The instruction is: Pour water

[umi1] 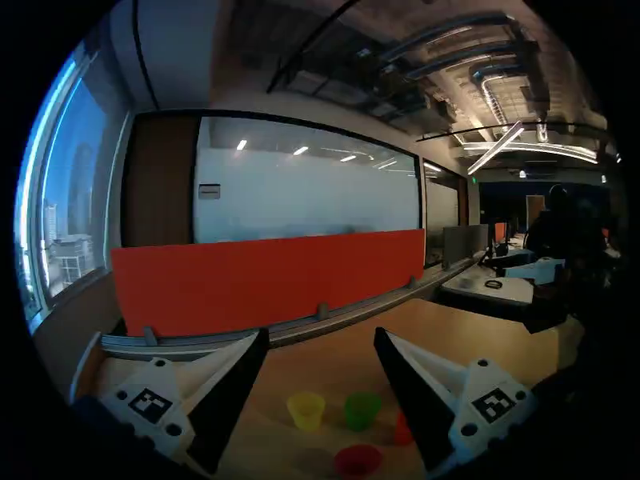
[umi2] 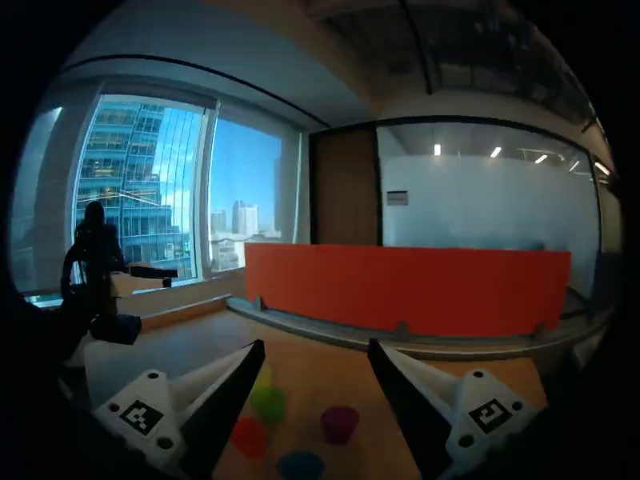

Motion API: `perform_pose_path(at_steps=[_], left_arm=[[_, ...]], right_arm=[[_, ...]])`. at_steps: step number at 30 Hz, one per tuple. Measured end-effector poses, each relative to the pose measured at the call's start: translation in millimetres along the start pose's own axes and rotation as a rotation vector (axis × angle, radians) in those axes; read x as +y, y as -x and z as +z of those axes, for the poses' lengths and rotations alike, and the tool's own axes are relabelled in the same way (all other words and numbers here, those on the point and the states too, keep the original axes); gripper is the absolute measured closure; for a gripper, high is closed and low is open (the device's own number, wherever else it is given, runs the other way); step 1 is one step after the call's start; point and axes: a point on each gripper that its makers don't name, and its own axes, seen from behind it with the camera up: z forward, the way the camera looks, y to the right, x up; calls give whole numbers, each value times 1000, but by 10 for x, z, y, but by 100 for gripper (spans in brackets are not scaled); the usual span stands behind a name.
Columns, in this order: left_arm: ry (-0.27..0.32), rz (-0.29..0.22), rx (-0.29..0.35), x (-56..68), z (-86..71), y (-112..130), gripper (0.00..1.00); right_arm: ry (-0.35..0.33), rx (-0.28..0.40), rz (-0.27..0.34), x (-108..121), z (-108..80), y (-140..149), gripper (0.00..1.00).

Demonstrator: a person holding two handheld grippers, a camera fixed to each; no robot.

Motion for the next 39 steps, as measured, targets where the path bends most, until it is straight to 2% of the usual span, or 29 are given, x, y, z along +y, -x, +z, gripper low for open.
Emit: perform_pose_path(at_steps=[5,8,17,23,39], left_arm=[[50,35,-29,99,47,67,3],[65,49,-49,111,73,125,3],[118,11,-97,150,128,298,2],[131,5,-131,131,166,456,3],[163,6,-211,168,283,893,3]], right_arm=[[-29,-44,-10,-52,51,105,0],[-47,-79,-24,-99,67,203,0],[-72,-161,-91,-183,55,474,0],[-82,-219,-79,-163,54,673,0],[-109,-310,-95,-156,61,1067,0]])
